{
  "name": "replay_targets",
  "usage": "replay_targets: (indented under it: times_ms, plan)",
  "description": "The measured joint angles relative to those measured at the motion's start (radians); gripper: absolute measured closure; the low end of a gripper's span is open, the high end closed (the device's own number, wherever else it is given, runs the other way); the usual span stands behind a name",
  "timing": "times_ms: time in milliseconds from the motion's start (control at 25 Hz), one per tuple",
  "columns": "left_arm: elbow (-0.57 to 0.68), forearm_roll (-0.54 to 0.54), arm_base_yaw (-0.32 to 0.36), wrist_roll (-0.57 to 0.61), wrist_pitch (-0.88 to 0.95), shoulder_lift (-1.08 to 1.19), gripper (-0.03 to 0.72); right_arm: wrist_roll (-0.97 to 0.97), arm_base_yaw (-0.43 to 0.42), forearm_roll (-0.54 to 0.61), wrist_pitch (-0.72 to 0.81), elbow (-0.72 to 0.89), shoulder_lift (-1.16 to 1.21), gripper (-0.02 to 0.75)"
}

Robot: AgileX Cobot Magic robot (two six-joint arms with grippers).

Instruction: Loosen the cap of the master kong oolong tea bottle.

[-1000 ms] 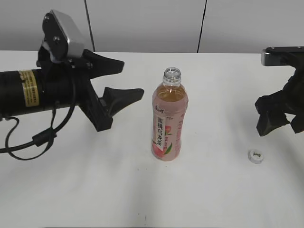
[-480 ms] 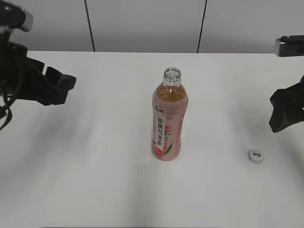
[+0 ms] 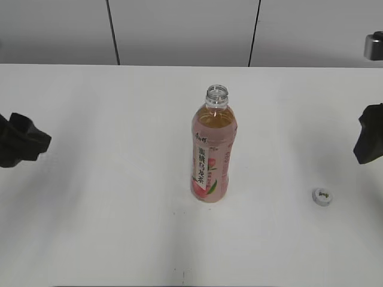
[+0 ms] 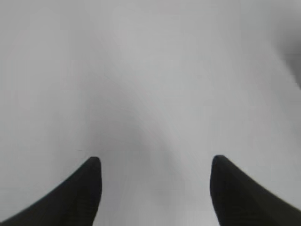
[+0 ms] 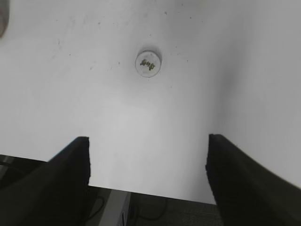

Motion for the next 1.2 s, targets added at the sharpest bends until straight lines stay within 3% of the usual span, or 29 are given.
replay_targets:
  times_ms: [160, 440, 720, 1040, 1200]
  plan:
    - [0.0, -0.133, 0.0, 0.084, 0.104, -0.118, 0.254, -0.002, 0.0, -0.002, 0.048, 0.018, -0.083, 0.16]
    - [0.0, -0.164, 0.0, 0.097, 0.299, -0.526, 0.255, -0.002, 0.0, -0.026, 0.126, 0.169, -0.349, 0.16]
    - [0.0, -0.163, 0.0, 0.098, 0.58, -0.766, 0.259, -0.002, 0.0, -0.051, 0.144, 0.359, -0.69, 0.16]
    - [0.009, -0.163, 0.0, 0.099, 0.64, -0.949, 0.261, -0.012, 0.0, -0.102, 0.14, 0.439, -1.01, 0.16]
    - [0.074, -0.165, 0.0, 0.099, 0.593, -1.042, 0.261, -0.036, 0.0, -0.119, 0.093, 0.467, -1.14, 0.16]
